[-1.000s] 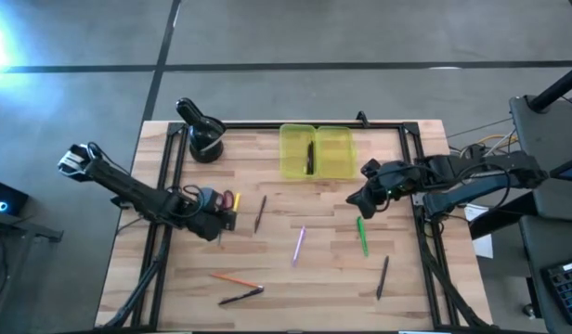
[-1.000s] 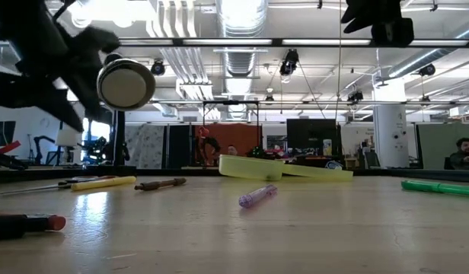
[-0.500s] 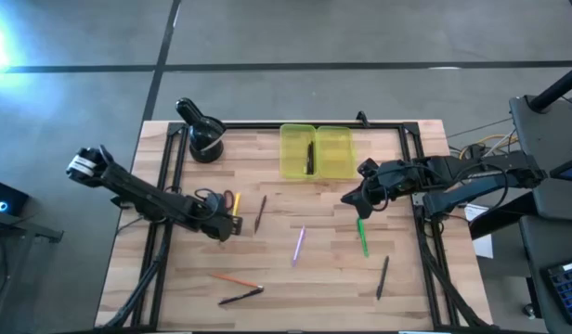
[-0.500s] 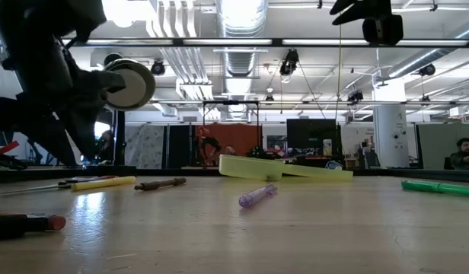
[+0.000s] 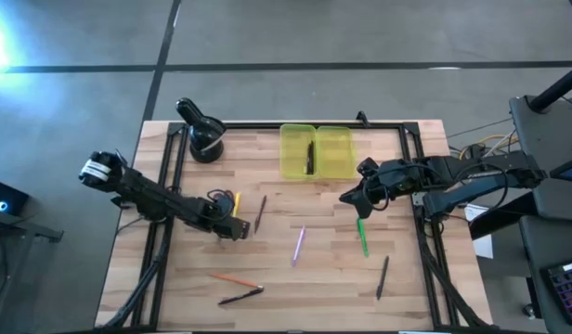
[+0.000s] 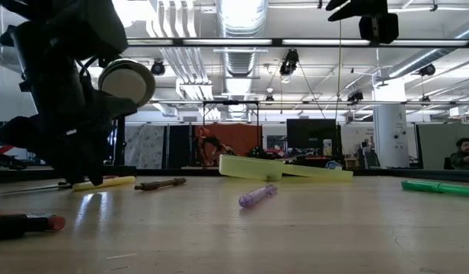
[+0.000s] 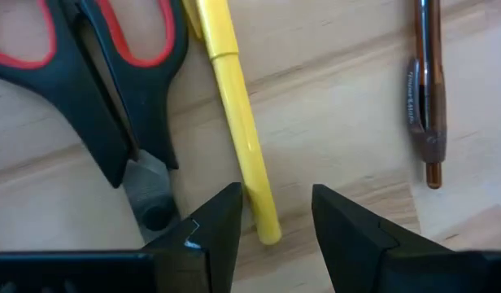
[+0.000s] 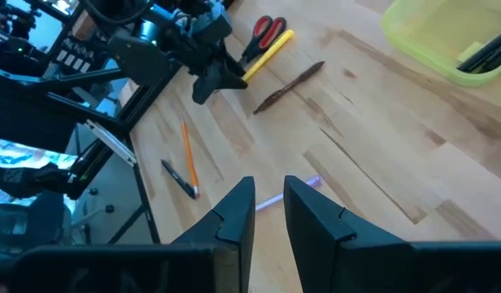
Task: Pick & place school supplies into a supply box
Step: Put the yellow pen into the yellow supply box
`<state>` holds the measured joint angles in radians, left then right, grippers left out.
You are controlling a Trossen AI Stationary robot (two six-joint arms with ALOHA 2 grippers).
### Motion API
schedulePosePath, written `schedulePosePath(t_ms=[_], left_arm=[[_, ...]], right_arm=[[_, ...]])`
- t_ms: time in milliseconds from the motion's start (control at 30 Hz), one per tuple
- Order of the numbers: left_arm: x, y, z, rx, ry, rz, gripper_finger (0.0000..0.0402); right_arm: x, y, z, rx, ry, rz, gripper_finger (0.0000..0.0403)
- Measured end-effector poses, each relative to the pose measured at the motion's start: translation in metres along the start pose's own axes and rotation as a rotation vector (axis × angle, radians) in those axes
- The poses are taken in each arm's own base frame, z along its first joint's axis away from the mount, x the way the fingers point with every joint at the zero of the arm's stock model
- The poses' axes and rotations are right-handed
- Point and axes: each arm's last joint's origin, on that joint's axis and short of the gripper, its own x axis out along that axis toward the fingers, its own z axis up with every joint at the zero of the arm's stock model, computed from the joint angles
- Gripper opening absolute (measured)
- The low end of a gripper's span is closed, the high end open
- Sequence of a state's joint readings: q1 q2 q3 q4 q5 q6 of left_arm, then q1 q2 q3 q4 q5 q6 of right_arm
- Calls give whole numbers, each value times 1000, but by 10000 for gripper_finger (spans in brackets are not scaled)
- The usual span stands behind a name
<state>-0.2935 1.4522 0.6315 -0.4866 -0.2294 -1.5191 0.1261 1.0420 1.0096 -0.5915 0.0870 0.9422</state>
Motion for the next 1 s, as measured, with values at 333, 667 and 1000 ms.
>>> schedulePosePath(t_ms=[333,667,1000], left_arm=[[-4,3,0,49,14,7,12],[-31,-4,6,65,77,-136,7],[-94,-17,25,12,37,-447,6]], right_arm=[[0,0,0,20,-2,2,61],[0,0,0,10,-4,3,61],[-4,21,15,-188,-180,198,61]])
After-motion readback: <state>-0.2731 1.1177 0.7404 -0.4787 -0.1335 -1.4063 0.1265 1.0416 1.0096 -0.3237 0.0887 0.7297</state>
